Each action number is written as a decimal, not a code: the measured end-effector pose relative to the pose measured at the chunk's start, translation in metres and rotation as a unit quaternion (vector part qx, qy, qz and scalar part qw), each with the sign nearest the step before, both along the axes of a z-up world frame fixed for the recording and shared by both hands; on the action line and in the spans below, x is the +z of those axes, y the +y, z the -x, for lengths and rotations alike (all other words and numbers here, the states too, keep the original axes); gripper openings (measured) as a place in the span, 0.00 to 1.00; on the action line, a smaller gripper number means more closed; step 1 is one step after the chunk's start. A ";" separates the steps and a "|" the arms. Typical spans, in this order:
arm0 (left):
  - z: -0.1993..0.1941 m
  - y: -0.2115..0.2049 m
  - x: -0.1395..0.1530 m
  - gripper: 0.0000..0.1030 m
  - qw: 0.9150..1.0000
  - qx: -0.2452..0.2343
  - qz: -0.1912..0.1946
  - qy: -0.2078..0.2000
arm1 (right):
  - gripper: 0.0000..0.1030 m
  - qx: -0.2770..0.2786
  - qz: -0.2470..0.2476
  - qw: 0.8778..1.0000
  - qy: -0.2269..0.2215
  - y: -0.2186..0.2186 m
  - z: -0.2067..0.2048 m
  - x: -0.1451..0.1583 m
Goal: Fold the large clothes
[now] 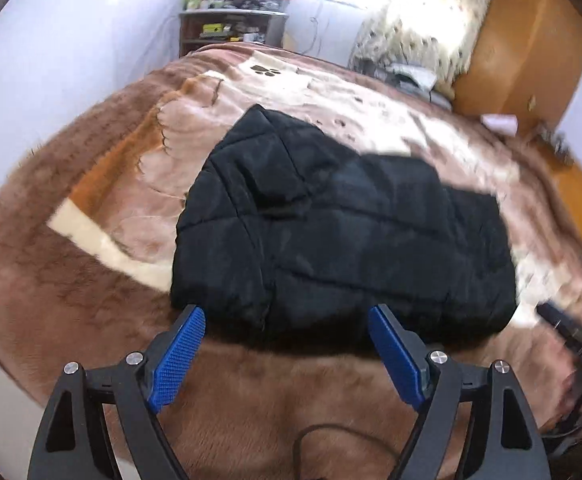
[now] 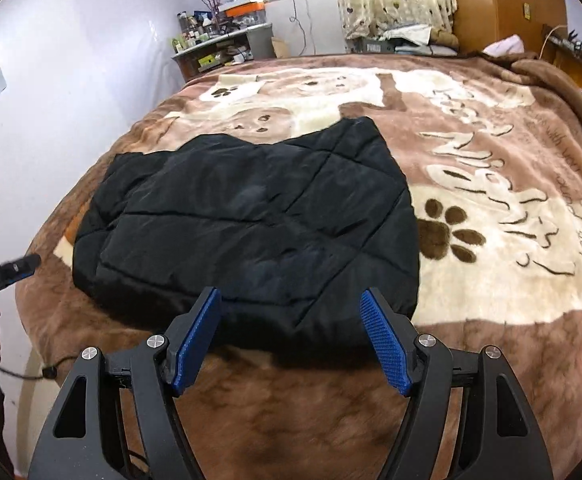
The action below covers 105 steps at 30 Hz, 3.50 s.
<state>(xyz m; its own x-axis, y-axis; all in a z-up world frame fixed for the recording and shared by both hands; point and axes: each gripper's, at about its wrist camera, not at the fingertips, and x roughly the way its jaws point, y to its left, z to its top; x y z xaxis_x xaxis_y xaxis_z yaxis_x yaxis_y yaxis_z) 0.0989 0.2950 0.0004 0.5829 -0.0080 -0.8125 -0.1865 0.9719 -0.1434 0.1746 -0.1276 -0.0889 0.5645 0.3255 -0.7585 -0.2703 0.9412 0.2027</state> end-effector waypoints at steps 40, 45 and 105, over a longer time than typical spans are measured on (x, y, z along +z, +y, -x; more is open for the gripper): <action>0.103 -0.125 0.014 0.81 0.992 0.012 -0.122 -0.040 | 0.70 -0.055 0.078 0.994 -0.057 0.030 0.130 0.023; 0.103 -0.127 0.011 0.81 0.994 0.002 -0.103 -0.041 | 0.70 -0.054 0.078 0.994 -0.055 0.032 0.132 0.021; 0.114 -0.130 0.014 0.81 0.994 0.012 -0.088 -0.056 | 0.70 -0.049 0.078 0.994 -0.050 0.033 0.135 0.019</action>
